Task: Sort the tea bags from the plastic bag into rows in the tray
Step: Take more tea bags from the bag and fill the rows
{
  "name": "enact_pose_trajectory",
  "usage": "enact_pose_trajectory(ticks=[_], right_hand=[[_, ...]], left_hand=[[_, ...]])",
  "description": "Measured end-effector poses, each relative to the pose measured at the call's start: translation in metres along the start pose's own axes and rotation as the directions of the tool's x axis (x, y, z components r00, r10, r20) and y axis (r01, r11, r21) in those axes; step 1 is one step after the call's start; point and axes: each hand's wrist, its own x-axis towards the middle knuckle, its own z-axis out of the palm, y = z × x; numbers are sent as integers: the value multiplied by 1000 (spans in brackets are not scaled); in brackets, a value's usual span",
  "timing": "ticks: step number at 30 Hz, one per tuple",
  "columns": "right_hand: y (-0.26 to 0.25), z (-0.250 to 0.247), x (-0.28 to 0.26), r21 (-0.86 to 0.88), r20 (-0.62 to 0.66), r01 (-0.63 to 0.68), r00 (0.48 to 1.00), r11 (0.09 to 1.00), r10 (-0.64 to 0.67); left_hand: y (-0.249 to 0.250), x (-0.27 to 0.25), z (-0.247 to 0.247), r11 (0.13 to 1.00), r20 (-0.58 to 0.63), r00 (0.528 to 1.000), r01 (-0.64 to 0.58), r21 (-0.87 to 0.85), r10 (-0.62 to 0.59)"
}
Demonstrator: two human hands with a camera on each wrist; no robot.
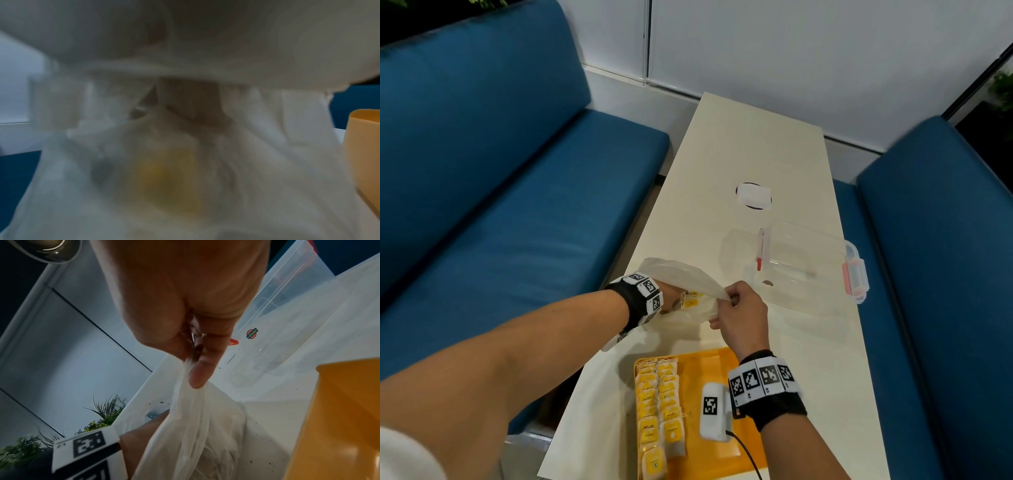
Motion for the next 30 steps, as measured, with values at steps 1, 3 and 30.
enact_pose_trajectory(ticks=[1, 3, 30], right_hand=[[0, 0, 0, -1, 0, -3, 1000, 1000, 3], [1, -1, 1, 3, -2, -6, 1000, 1000, 6], [11, -16, 17, 153, -71, -120, 989, 981, 132]], left_hand=[[3, -1, -1, 999, -14, 1000, 18, -49, -19], [4, 0, 0, 970, -1, 999, 45, -241, -46], [25, -51, -58, 890, -356, 852, -445, -103, 385]])
